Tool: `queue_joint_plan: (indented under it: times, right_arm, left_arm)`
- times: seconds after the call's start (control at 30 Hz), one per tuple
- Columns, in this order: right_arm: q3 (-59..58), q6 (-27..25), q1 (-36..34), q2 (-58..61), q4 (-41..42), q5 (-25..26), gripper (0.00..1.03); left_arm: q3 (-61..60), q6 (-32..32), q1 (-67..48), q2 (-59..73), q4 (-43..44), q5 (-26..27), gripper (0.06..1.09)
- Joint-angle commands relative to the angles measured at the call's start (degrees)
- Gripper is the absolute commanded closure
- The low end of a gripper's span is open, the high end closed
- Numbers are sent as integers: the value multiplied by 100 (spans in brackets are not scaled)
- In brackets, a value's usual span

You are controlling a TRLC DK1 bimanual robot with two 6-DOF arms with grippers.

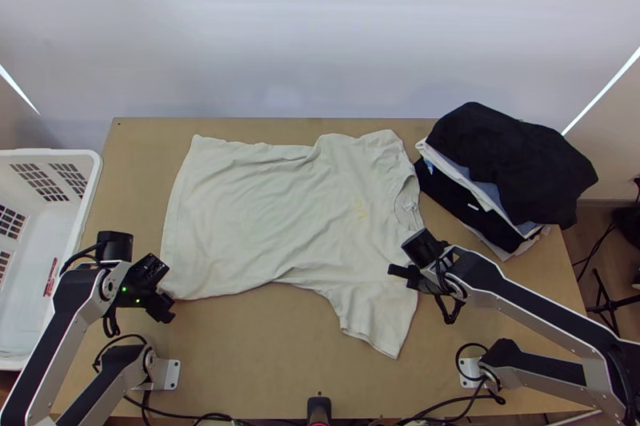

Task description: Fold the t-shirt

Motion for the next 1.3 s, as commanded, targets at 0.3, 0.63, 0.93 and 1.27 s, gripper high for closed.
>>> queue_joint_plan:
  times: [0.3, 0.63, 0.93, 1.27]
  right_arm:
    - [-56, -31, -2, -130, -89, 5, 99]
    - [-38, -40, -45, -201, -89, 22, 99]
    - [1069, -269, -740, -420, -414, 40, 99]
    - [3618, -699, -1487, 722, -519, -39, 99]
  left_arm:
    - [-148, 31, 48, 354, 330, -9, 37]
    - [-157, -162, -31, 55, 804, 747, 105]
    - [1319, -1200, 478, 934, 1173, 976, 105]
    - [3429, -3731, 294, 2059, 1507, 1107, 105]
